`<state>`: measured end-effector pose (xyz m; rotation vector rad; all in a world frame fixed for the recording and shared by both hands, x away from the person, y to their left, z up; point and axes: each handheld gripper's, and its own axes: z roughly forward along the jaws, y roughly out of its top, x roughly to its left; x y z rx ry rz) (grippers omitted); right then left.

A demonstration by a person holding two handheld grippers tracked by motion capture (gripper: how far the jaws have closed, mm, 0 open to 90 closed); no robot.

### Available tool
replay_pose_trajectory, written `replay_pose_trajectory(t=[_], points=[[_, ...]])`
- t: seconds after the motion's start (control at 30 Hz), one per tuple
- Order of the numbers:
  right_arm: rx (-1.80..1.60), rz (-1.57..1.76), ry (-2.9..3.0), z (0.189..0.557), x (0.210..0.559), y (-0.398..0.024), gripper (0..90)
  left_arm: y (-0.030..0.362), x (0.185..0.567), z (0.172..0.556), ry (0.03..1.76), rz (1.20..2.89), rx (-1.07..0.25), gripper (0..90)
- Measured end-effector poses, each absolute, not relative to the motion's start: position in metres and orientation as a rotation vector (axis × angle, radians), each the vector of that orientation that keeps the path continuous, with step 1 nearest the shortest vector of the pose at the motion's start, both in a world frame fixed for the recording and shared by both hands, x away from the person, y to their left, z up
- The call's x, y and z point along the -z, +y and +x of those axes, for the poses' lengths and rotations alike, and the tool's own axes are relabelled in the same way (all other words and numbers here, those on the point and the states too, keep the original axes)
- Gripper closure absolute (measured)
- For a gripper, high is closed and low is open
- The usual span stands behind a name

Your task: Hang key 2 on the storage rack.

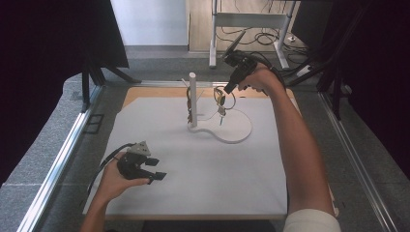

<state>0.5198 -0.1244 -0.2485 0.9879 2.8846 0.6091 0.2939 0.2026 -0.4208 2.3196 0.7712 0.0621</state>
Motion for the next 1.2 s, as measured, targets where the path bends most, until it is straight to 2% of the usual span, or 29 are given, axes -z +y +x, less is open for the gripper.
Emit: replay_pose_trajectory(t=[0.5, 1.2], points=[[-0.626, 1.029, 2.842, 0.543, 0.251, -0.112, 87.5, 0.205, 0.419, 0.293, 0.759, 2.310, -0.067, 38.2], [-0.622, 1.040, 2.831, 0.564, 0.274, -0.089, 87.5, 0.205, 0.419, 0.292, 0.753, 2.307, -0.062, 38.0]])
